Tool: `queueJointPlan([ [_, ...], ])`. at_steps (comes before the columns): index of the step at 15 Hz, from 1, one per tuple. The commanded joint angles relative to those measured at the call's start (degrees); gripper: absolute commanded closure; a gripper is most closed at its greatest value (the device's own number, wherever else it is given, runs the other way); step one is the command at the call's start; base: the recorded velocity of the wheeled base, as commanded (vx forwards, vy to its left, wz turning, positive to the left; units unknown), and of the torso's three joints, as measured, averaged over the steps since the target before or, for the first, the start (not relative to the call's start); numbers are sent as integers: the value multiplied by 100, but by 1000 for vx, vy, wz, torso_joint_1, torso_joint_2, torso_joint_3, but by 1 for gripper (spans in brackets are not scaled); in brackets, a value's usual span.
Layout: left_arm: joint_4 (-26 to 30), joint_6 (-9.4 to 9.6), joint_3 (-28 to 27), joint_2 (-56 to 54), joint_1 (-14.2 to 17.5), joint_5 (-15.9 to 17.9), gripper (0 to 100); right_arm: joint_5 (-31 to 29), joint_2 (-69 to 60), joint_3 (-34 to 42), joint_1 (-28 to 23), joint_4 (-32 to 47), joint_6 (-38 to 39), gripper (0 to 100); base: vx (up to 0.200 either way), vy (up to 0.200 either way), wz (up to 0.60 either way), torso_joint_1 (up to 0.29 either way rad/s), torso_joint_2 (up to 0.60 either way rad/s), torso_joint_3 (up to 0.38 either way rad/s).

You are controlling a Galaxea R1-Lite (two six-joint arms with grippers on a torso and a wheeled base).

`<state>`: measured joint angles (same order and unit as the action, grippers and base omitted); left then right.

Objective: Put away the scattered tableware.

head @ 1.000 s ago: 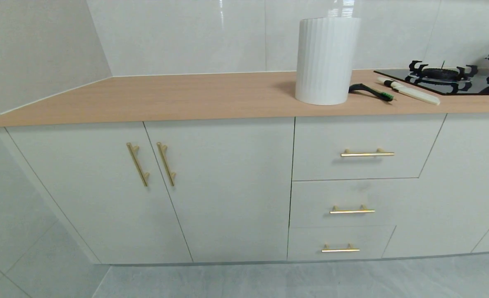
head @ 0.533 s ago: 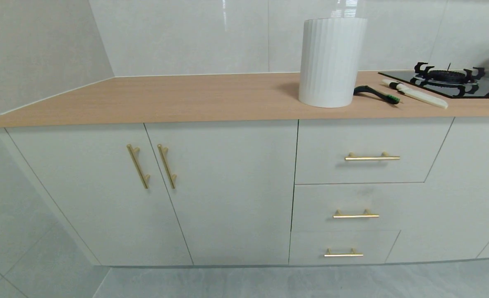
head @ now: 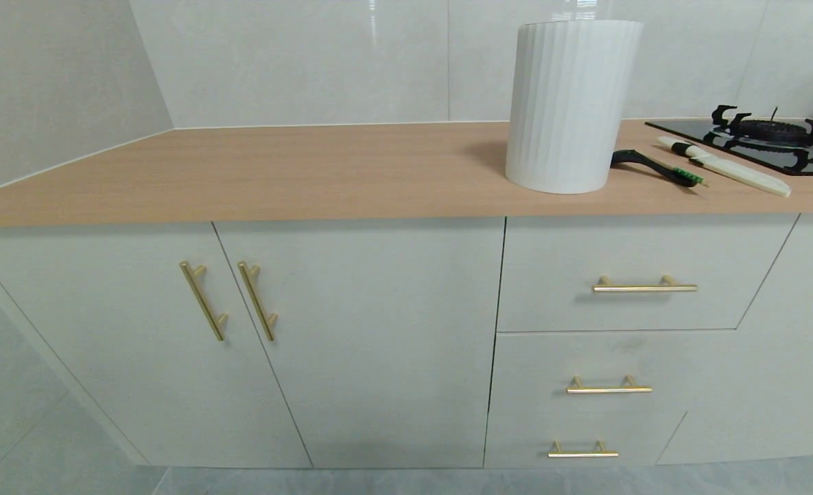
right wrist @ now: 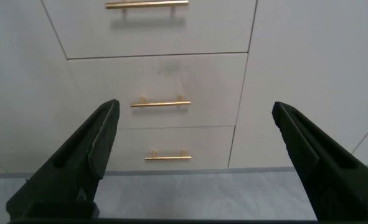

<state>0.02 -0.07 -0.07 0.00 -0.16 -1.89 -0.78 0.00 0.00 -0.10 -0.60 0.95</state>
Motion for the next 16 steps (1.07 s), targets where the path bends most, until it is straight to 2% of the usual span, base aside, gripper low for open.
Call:
queueJointPlan([
  [1, -2, -1, 7, 9, -2, 4, 0, -1, 9, 0, 1, -2, 2, 0, 0, 0, 0, 0, 0, 0],
  [8, -2, -1, 7, 9, -2, 4, 0, -1, 9, 0, 1, -19, -42, 0, 0, 0, 0, 0, 0, 0],
  [9, -2, -1, -1, 9, -2, -4, 0, 52, 176, -659, 36, -19, -60, 0, 0, 0, 0, 0, 0, 0],
  [10, -2, -1, -1, 9, -2, -4, 0, -10, 853, -1547, 115, 112, 256, 0, 0, 0, 0, 0, 0, 0],
  [11, -2, -1, -1, 9, -2, -4, 0, -19, 1151, -1775, 133, 165, 432, 0, 0, 0, 0, 0, 0, 0],
  [16, -2, -1, 7, 9, -2, -4, 0, 96, 3313, -1951, 133, 209, 204, 0, 0, 0, 0, 0, 0, 0],
])
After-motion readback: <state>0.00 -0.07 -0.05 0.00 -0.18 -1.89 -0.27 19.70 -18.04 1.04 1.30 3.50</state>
